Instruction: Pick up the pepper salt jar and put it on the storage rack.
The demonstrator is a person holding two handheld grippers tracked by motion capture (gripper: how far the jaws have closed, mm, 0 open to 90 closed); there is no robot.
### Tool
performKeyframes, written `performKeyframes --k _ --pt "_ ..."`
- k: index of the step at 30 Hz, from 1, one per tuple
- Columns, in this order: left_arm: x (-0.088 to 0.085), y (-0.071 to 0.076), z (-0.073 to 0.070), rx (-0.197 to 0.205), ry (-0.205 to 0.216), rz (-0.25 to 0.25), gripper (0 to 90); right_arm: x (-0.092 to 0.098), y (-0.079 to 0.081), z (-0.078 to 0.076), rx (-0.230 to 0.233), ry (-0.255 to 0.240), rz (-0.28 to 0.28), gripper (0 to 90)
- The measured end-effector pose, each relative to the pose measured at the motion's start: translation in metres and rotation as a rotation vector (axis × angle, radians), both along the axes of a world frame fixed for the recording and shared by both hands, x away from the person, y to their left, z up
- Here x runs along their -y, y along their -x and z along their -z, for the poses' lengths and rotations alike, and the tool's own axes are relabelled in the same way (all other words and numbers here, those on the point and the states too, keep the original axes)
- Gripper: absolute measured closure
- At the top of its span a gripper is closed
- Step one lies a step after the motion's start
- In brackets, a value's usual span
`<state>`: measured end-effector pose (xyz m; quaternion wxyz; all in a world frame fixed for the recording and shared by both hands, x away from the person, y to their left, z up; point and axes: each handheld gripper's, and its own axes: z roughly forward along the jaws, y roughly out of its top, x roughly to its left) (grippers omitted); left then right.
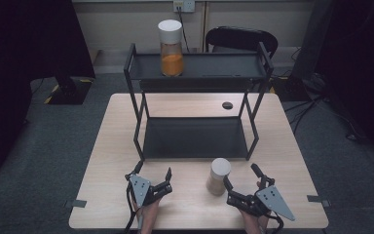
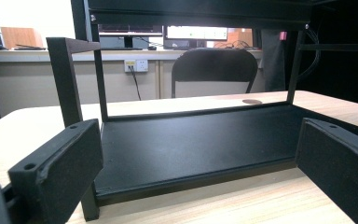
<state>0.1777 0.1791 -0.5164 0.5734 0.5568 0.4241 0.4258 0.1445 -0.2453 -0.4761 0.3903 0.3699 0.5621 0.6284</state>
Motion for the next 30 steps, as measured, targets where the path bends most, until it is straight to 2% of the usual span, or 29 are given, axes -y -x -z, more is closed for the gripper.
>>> performKeyframes --k 3,6,14,30 --pt "0.0 0.0 0.0 0.0 0.0 0.0 0.1 -0.001 -0.004 -0.002 0.009 0.007 -0.039 3.7" --pt "0.0 0.0 0.0 0.0 -0.001 0.0 0.1 -0.005 -0.006 -0.004 0.002 0.018 -0.053 4.8" --pt "0.0 0.0 0.0 0.0 0.0 0.0 0.1 -0.01 -0.017 -0.007 -0.051 0.045 -0.092 9.8" --pt "-0.002 0.0 0.0 0.002 -0.001 0.01 0.0 -0.012 -0.034 -0.008 -0.157 0.098 -0.125 25.1"
